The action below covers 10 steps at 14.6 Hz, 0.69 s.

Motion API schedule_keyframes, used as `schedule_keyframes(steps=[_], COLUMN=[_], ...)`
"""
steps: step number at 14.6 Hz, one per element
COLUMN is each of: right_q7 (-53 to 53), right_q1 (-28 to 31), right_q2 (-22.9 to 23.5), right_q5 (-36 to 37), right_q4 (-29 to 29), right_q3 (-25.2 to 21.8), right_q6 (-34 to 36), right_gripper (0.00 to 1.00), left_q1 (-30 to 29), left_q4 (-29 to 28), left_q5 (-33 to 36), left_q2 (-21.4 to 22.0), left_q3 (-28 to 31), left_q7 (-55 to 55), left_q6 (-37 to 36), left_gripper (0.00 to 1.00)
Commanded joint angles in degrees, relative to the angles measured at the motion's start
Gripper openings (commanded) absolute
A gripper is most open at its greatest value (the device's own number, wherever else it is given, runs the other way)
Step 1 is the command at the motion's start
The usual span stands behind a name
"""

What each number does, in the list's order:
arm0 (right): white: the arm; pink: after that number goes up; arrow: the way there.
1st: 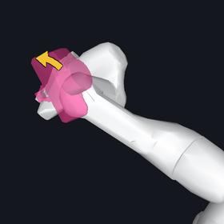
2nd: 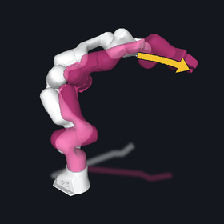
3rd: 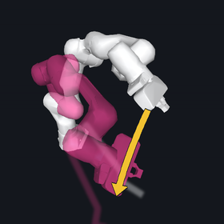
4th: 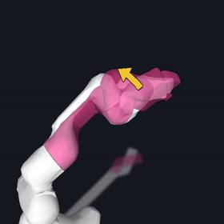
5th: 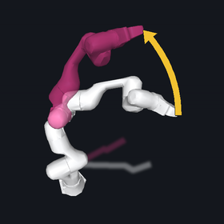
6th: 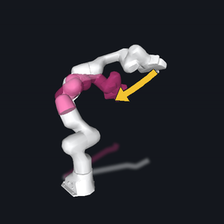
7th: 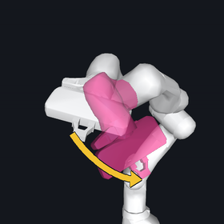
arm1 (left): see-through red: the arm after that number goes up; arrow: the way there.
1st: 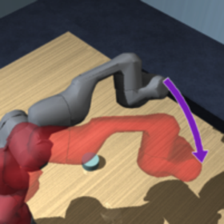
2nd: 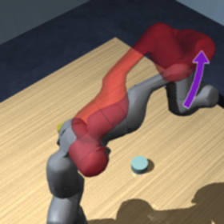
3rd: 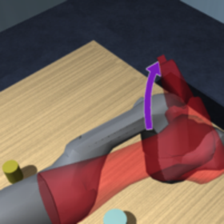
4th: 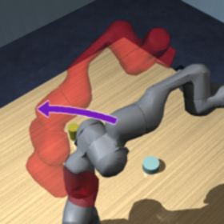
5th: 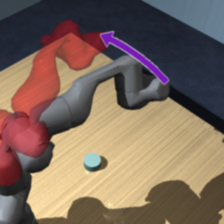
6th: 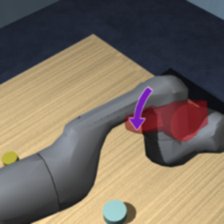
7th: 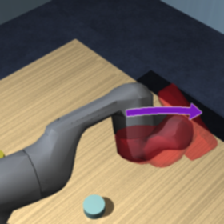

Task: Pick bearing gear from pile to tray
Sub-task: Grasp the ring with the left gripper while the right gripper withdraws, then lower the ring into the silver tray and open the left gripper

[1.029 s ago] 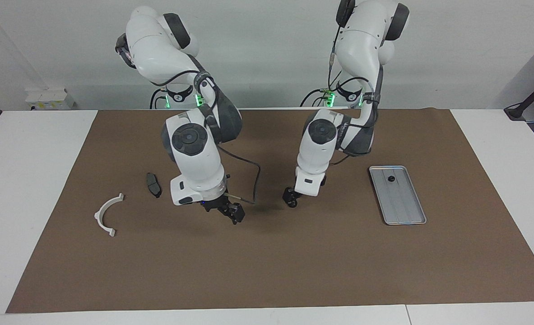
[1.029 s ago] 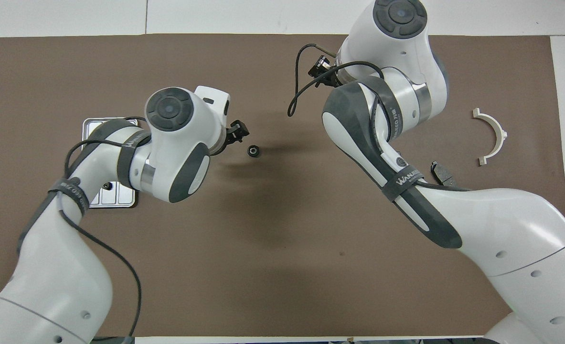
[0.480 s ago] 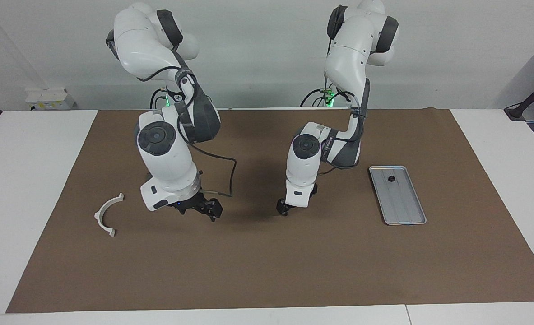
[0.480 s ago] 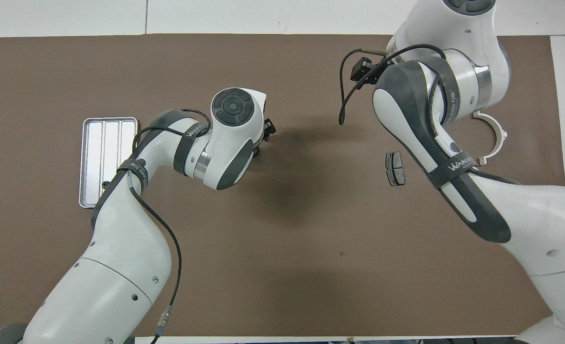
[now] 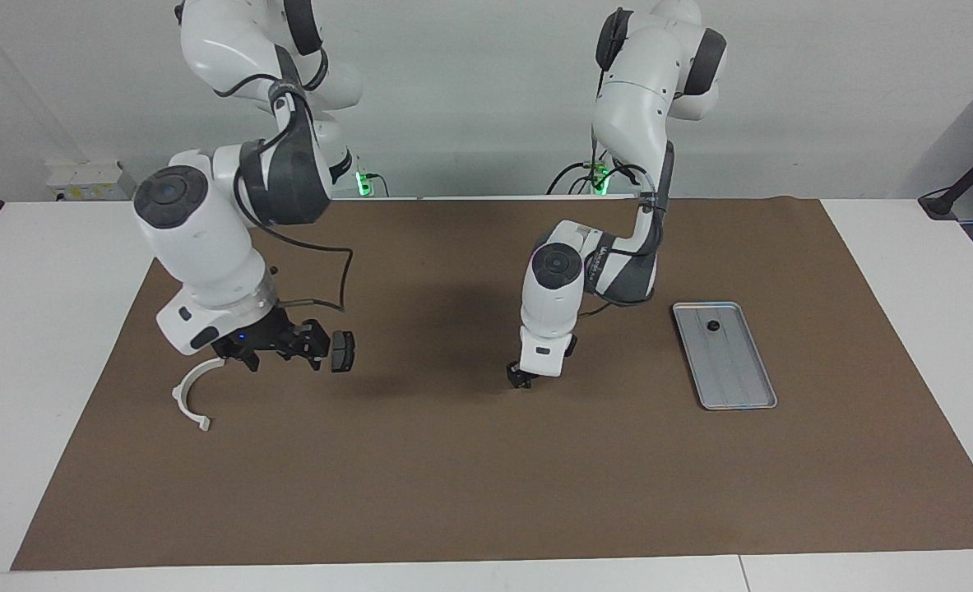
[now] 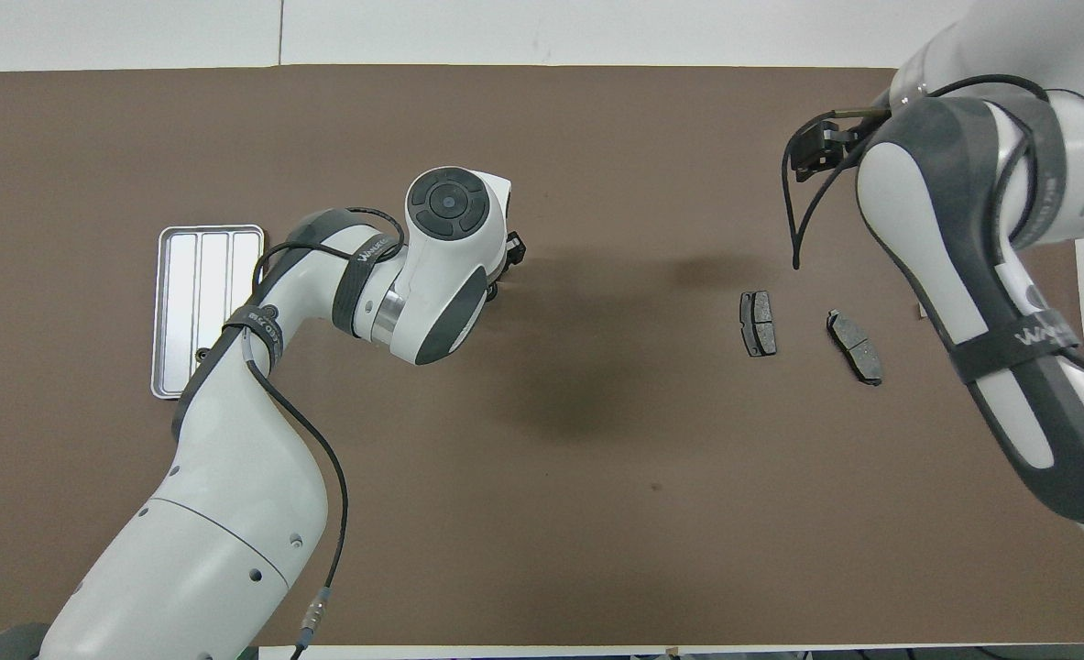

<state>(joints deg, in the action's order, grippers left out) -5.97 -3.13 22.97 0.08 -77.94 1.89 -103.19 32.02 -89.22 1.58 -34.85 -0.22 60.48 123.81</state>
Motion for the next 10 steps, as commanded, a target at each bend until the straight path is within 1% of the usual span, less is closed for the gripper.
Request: schedule_keyframes(steps=[1,3,5,6,7,8,10], right_q7=[2.45,2.36,2.27,2.27,2.27,2.27,2.1], right_q1=[0.93,1.02,0.93,0.93,0.76,0.67,0.32], right_q2=[-10.73,-14.61,-17.95,-19.44,-20.76,-21.82,-23.49], right_q5=[-0.96,-0.69,0.27,0.45,0.54,0.54,0.54], right_q4=[-10.37,-11.62,-11.62,-11.62,-11.62,-11.62,-11.62], right_q3=[-0.83,-0.83,-0.92,-0.92,-0.92,-0.92,-0.92], right_q6=[0.44,4.38,8.52,10.27,11.86,13.0,15.12], right_gripper=[1.0,1.0,1.0,1.0,1.0,1.0,1.0], left_q1=[1.64,1.04,0.07,-2.2,-4.4,-6.68,-12.56], left_q4=[-0.17,0.53,1.15,1.15,0.28,-0.34,-0.43], left_q5=[0.7,0.7,0.79,1.31,0.88,0.79,0.7], left_q2=[-0.4,-0.4,0.39,1.7,3.54,5.04,6.54], left_q3=[0.66,0.75,1.63,1.63,1.54,1.54,1.54], left_q7=[2.27,2.19,1.49,0.87,-2.44,-7.43,-18.07], left_q6=[-1.91,-3.66,-6.56,-6.83,-7.35,-9.53,-13.24], left_gripper=[0.13,0.02,0.0,0.0,0.0,0.0,0.0])
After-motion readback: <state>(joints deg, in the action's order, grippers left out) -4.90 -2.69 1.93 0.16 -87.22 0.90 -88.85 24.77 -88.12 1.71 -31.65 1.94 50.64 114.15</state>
